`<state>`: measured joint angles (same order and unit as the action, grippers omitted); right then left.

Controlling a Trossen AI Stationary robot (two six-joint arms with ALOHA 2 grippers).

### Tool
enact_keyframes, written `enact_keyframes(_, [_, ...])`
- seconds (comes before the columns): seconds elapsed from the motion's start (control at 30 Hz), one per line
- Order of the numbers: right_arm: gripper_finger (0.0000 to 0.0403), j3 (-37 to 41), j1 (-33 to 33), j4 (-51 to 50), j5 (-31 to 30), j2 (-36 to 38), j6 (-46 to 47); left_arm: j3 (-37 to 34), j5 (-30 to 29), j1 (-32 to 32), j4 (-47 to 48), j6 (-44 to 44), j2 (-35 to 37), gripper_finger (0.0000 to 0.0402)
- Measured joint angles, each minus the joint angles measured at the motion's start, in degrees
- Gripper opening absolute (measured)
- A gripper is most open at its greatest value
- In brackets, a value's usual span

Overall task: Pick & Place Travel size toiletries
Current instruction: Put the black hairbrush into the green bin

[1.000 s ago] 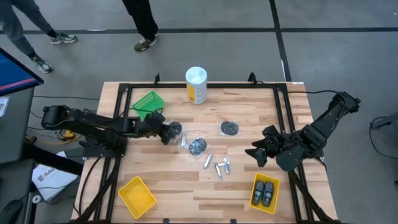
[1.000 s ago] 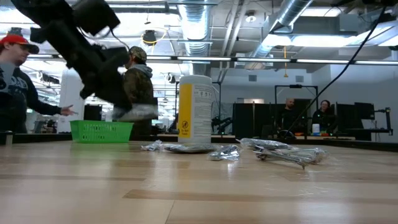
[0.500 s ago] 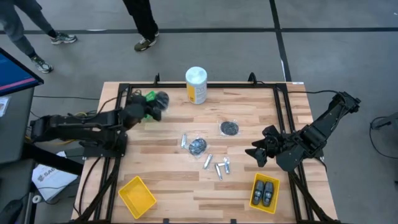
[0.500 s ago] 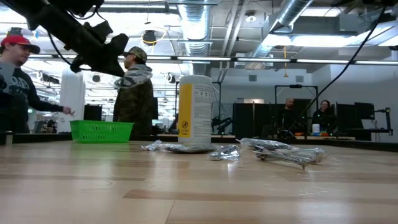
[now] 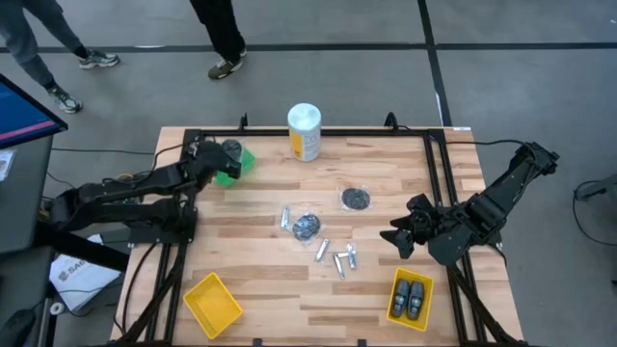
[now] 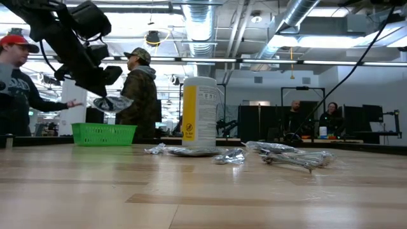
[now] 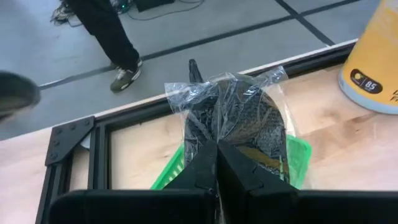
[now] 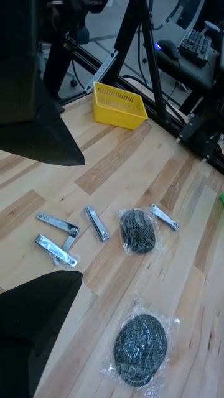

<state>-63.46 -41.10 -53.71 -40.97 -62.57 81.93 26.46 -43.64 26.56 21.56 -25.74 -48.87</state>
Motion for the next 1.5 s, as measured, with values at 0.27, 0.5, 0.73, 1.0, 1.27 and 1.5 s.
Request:
enact_keyframes(0.27, [0.0276, 0.0, 0.0, 0.0, 0.1, 0.0, 0.0, 0.0, 1.7, 1.2, 0.8, 3.2, -2.9, 0.0015])
enact_keyframes(0.5, [0.0276, 0.0, 0.0, 0.0, 0.4, 0.0, 0.0, 0.0, 1.7, 1.2, 0.7, 6.8, -3.3, 0.01])
enact_keyframes(0.73, [0.0276, 0.0, 3.8, -1.4, 0.7, 0.0, 0.1, 1.7, 5.7, 0.5, -0.7, 5.1, -0.7, 0.0204])
enact_keyframes(1.0, [0.0276, 0.1, 24.7, -7.1, 13.1, -5.3, -9.0, 7.2, 20.8, -3.4, -7.6, 4.9, 6.4, 0.0243])
enact_keyframes(1.27, [0.0276, 0.0, 37.0, -4.5, 22.0, -12.9, -21.5, 7.5, 25.3, -4.6, -3.1, 3.0, 6.3, 0.0207])
enact_keyframes(1.5, [0.0276, 0.0, 45.0, -4.3, 26.6, -21.9, -28.5, 7.5, 31.7, -6.7, -5.6, 0.6, 6.3, 0.0196])
